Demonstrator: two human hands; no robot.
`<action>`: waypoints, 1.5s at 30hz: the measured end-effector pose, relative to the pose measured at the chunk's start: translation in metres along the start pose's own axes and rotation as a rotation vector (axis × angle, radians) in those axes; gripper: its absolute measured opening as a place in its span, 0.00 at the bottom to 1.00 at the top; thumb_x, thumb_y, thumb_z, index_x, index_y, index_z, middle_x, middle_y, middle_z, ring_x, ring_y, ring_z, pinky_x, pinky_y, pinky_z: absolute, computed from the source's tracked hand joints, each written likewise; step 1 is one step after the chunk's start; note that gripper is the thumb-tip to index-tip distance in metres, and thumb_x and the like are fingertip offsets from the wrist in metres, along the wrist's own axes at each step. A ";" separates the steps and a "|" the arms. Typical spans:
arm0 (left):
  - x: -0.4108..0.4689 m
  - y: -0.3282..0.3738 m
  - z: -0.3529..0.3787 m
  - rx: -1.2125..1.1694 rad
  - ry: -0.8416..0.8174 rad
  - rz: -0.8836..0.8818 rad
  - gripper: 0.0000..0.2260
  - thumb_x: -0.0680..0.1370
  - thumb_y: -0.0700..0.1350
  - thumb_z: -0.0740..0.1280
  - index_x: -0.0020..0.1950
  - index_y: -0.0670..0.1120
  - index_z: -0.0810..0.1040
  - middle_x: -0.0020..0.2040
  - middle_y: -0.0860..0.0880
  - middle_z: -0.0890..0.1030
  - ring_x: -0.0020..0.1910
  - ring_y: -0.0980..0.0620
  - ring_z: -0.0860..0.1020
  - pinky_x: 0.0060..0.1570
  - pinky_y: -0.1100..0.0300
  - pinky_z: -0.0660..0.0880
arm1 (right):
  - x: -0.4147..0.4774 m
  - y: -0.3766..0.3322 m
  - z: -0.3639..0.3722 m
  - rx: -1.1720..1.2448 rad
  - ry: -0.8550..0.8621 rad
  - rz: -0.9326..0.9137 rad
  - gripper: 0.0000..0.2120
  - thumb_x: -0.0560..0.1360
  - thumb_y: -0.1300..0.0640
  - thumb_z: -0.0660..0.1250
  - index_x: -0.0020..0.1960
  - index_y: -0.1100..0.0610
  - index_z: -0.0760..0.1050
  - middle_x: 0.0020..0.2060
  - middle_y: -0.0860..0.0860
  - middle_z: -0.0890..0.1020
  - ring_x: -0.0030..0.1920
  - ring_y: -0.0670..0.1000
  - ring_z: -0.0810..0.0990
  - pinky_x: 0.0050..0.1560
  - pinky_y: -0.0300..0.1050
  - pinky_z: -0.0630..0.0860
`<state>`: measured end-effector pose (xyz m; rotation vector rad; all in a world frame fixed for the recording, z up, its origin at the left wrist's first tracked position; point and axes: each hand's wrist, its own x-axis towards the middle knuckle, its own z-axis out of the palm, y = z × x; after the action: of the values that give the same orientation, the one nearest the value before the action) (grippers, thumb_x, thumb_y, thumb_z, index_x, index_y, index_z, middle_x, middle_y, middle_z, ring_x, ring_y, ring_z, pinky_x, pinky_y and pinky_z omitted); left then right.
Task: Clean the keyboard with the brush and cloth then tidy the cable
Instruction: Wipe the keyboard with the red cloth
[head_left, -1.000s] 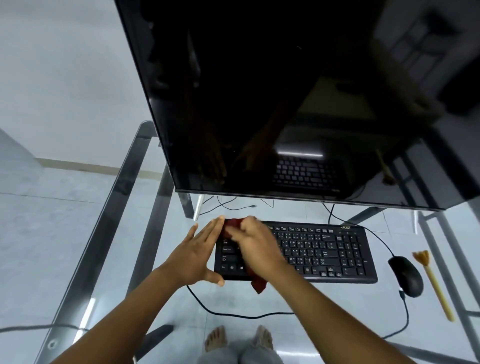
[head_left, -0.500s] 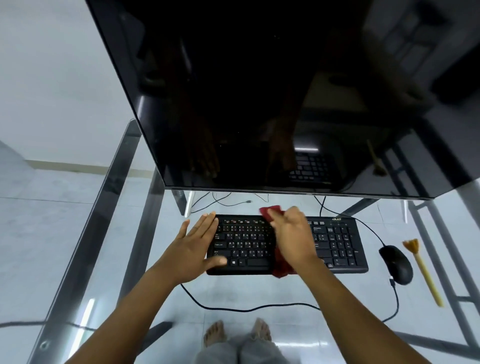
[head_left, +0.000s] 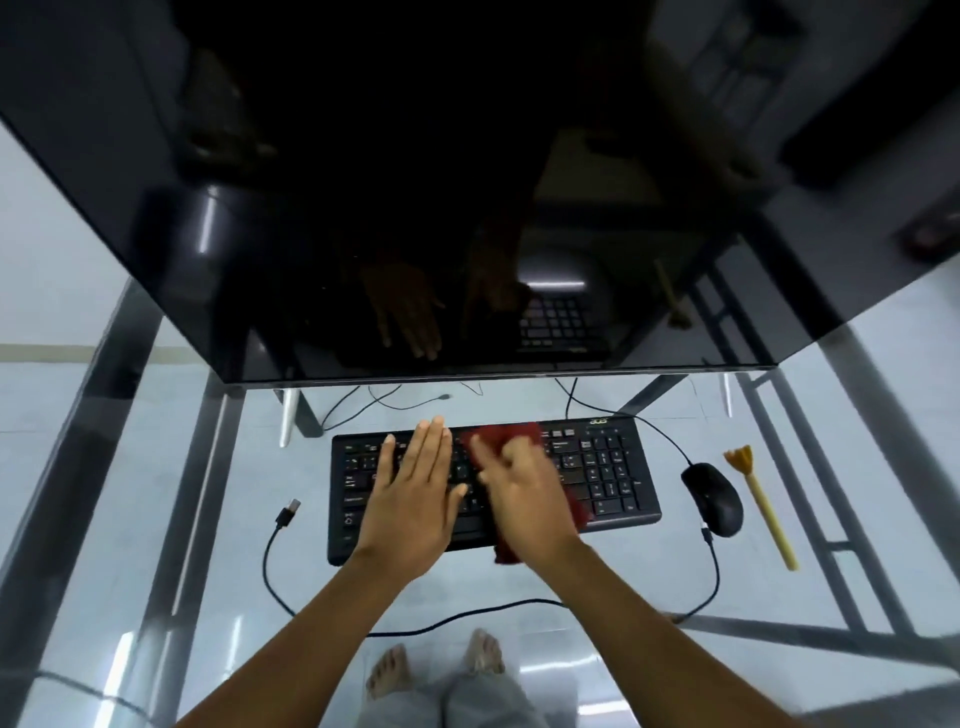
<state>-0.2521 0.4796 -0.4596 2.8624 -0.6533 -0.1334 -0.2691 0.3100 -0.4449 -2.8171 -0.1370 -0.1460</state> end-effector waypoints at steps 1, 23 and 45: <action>0.000 -0.001 0.001 0.010 0.006 0.006 0.28 0.82 0.56 0.48 0.78 0.41 0.55 0.79 0.44 0.54 0.78 0.48 0.51 0.74 0.43 0.48 | -0.002 -0.002 -0.005 0.005 -0.050 -0.036 0.10 0.79 0.43 0.65 0.55 0.47 0.76 0.43 0.50 0.76 0.44 0.55 0.76 0.46 0.55 0.77; 0.033 0.074 0.006 -0.029 0.068 -0.006 0.29 0.81 0.57 0.45 0.78 0.41 0.54 0.79 0.45 0.56 0.78 0.49 0.47 0.74 0.45 0.41 | -0.012 0.074 -0.045 0.001 -0.128 -0.026 0.12 0.77 0.36 0.62 0.45 0.43 0.72 0.40 0.43 0.78 0.40 0.47 0.77 0.41 0.46 0.72; 0.023 0.075 0.024 0.037 0.027 0.045 0.29 0.82 0.59 0.45 0.78 0.44 0.54 0.79 0.48 0.54 0.78 0.51 0.49 0.74 0.44 0.48 | 0.000 0.128 -0.051 -0.032 -0.055 0.088 0.23 0.79 0.33 0.54 0.67 0.43 0.72 0.49 0.41 0.71 0.50 0.43 0.76 0.50 0.38 0.74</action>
<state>-0.2660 0.3990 -0.4677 2.8766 -0.7218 -0.0772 -0.2598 0.1728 -0.4364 -2.8539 -0.0236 -0.0518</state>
